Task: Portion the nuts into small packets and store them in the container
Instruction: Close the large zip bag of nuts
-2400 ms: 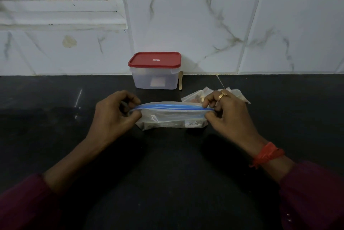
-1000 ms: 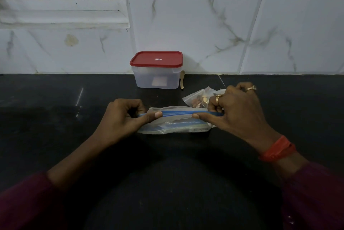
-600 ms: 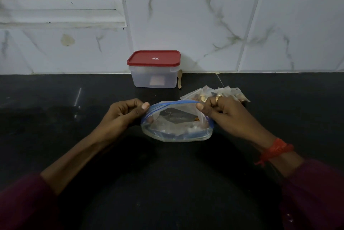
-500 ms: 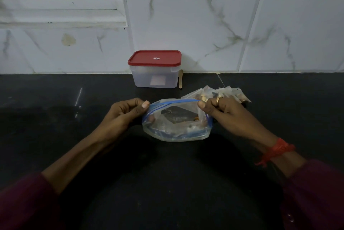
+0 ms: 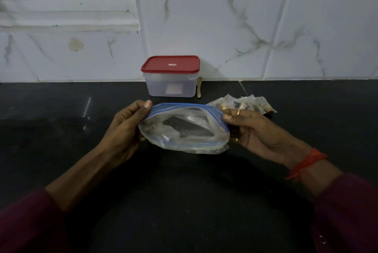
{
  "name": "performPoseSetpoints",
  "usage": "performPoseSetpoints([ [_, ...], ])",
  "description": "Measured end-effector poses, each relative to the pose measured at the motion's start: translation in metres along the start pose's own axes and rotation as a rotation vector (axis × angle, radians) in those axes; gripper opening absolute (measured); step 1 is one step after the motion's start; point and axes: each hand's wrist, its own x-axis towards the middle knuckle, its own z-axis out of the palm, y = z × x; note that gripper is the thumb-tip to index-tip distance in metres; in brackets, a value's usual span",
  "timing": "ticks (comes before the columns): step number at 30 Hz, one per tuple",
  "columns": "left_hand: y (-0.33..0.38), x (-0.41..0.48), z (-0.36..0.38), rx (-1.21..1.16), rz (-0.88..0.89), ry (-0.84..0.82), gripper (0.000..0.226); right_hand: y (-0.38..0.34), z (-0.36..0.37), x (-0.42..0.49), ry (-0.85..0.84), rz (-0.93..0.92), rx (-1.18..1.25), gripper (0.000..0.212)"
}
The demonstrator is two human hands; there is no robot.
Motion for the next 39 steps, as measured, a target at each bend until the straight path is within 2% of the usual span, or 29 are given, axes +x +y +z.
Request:
performPoseSetpoints([
  [2,-0.002,0.0,-0.001,0.027,0.03,0.031,0.023,-0.001,-0.004,-0.002,-0.175,0.001,0.053,0.053],
  [4,-0.002,0.0,-0.003,0.012,0.034,0.047,0.028,0.001,-0.003,-0.003,-0.254,-0.004,0.015,0.055],
  [7,0.0,-0.002,0.001,0.031,-0.017,0.074,0.048,0.003,0.004,-0.005,-0.16,-0.01,-0.159,0.052],
  [11,0.0,-0.002,0.004,0.052,-0.061,0.044,0.047,0.0,0.006,-0.004,0.013,0.031,-0.224,0.044],
  [15,0.001,-0.003,-0.001,0.0,-0.089,-0.124,0.033,-0.003,0.001,-0.002,0.104,0.091,-0.128,0.044],
  [18,0.001,-0.003,-0.008,-0.093,-0.128,-0.28,0.06,-0.004,0.0,-0.003,0.091,0.123,-0.049,0.044],
  [20,-0.001,-0.001,-0.011,-0.081,-0.13,-0.297,0.058,-0.004,-0.001,-0.003,0.08,0.123,-0.012,0.05],
  [23,-0.001,-0.001,-0.009,-0.038,-0.101,-0.267,0.051,-0.004,-0.001,-0.003,0.11,0.101,-0.044,0.043],
  [26,0.001,0.001,-0.01,-0.024,-0.081,-0.203,0.056,-0.005,0.001,-0.003,0.158,0.057,-0.139,0.032],
  [31,0.0,0.004,-0.013,-0.063,-0.085,-0.152,0.062,-0.007,-0.003,-0.002,0.23,0.032,-0.202,0.04],
  [36,-0.002,0.002,-0.01,0.001,-0.086,-0.161,0.046,-0.009,-0.002,-0.006,0.101,0.108,-0.186,0.034],
  [39,-0.003,0.003,-0.009,0.059,-0.011,-0.044,0.031,-0.008,-0.001,-0.005,0.171,0.09,-0.216,0.029],
])
